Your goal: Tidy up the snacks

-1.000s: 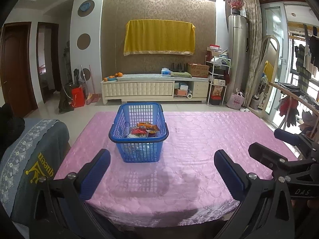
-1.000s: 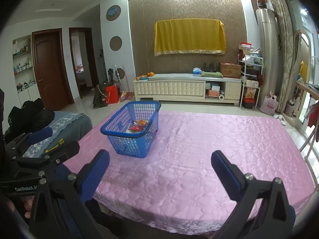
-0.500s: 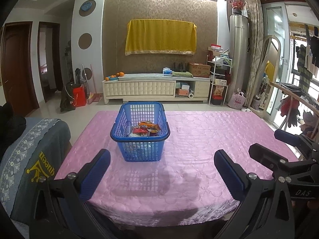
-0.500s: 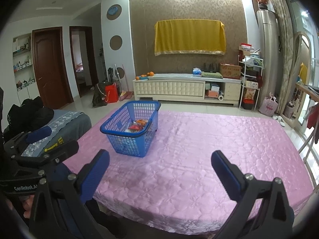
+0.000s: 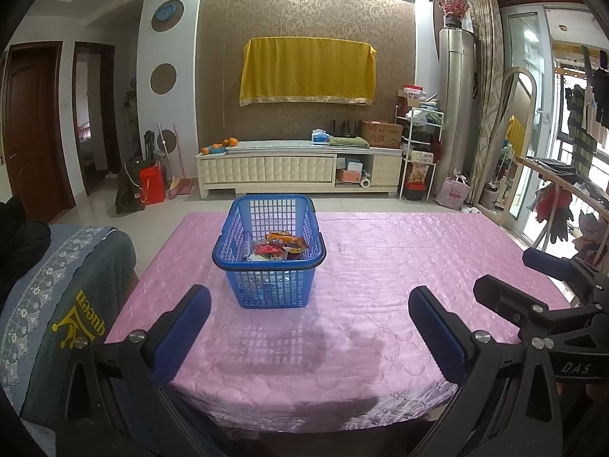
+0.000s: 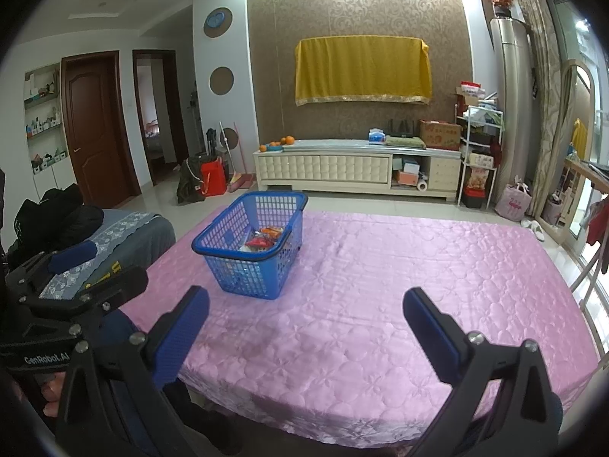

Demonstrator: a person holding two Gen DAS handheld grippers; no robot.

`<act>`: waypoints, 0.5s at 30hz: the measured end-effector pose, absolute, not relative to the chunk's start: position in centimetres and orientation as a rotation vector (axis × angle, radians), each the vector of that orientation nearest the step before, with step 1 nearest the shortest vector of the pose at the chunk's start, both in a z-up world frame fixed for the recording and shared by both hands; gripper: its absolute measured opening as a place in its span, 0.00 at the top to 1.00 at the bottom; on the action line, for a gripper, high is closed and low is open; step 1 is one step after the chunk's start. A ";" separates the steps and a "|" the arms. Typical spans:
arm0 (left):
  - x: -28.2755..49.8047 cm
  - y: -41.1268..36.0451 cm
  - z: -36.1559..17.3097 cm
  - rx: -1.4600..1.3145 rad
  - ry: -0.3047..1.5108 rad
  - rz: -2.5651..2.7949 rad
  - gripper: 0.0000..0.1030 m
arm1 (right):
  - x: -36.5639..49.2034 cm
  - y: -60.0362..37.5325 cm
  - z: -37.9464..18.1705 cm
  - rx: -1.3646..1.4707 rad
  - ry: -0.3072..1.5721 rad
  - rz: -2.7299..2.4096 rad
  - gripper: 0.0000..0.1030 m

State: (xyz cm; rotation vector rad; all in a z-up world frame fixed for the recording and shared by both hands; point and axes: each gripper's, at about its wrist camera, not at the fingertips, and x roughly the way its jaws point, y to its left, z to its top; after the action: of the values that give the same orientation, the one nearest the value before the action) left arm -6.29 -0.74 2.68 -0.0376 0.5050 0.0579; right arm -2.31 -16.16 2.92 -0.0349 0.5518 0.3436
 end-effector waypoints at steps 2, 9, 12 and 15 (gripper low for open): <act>-6.3 -0.7 2.6 -0.040 0.507 0.057 0.00 | -2.4 -16.3 2.8 -0.036 0.555 0.347 0.00; -6.3 -0.7 2.6 -0.043 0.512 0.056 0.00 | -2.2 -16.4 2.7 -0.032 0.563 0.352 0.00; -6.4 -0.6 2.6 -0.042 0.510 0.054 0.00 | -2.2 -16.4 2.7 -0.031 0.564 0.352 0.00; -6.3 -0.6 2.5 -0.042 0.511 0.052 0.00 | -2.3 -16.6 2.6 -0.027 0.563 0.352 0.00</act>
State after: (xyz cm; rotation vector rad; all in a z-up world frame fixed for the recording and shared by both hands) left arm -6.31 -0.59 2.51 -0.0417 0.5107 0.0520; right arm -2.27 -16.57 2.64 -0.0271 0.5630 0.3520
